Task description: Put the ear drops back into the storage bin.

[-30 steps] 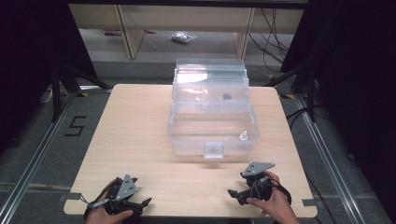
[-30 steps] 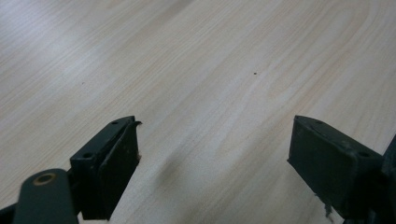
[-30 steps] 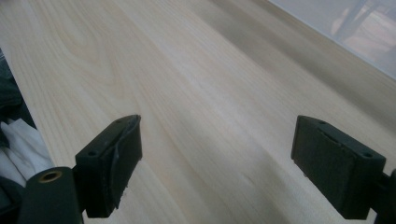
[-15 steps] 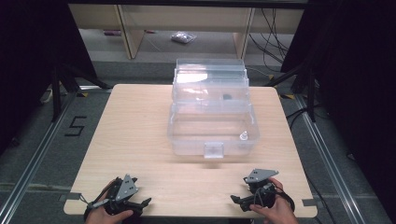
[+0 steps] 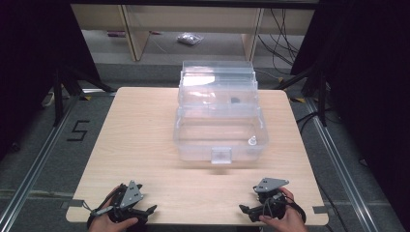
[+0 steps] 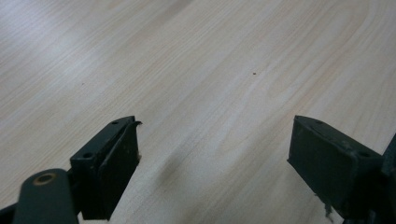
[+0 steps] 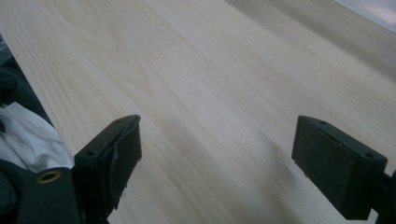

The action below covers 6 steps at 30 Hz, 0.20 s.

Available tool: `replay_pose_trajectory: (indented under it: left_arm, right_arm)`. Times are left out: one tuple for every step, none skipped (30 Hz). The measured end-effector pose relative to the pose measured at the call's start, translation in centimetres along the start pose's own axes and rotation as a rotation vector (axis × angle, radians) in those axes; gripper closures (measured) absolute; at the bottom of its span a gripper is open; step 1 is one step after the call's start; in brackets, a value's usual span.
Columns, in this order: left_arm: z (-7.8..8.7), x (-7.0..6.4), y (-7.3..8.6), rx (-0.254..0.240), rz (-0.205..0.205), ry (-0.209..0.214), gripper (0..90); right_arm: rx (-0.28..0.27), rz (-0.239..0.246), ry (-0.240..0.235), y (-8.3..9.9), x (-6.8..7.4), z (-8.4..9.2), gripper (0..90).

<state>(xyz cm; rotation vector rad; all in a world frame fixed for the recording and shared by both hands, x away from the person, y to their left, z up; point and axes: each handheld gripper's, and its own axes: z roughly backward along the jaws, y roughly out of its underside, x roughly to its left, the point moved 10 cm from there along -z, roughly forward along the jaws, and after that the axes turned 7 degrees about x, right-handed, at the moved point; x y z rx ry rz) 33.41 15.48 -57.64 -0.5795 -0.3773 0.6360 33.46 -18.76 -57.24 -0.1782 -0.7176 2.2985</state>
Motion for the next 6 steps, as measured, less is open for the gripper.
replay_pose_trajectory:
  left_arm:
    - [0.08,-0.11,0.00,-0.001,-0.001,0.010,15.6]
    - [0.02,-0.15,0.02,-0.001,0.012,0.009,15.6]
    - [0.00,-0.17,0.03,0.000,0.016,0.008,15.6]
    - [-0.01,-0.17,0.00,-0.002,0.015,0.010,15.6]
    - [0.00,-0.01,0.05,0.006,-0.007,0.005,15.6]
    - [-0.01,-0.02,0.04,0.005,-0.004,0.004,15.6]
  right_arm:
    - [-0.004,0.008,-0.002,-0.04,0.00,-0.04,16.8]
    - [-0.003,0.004,0.001,-0.03,0.03,-0.06,16.8]
    - [0.002,0.013,0.002,-0.02,-0.03,-0.04,16.8]
    - [0.004,0.002,0.001,0.01,0.05,-0.05,16.8]
    - [-0.004,0.009,0.008,-0.05,-0.05,-0.13,16.8]
    - [-0.009,0.017,0.009,-0.12,-0.12,-0.17,16.8]
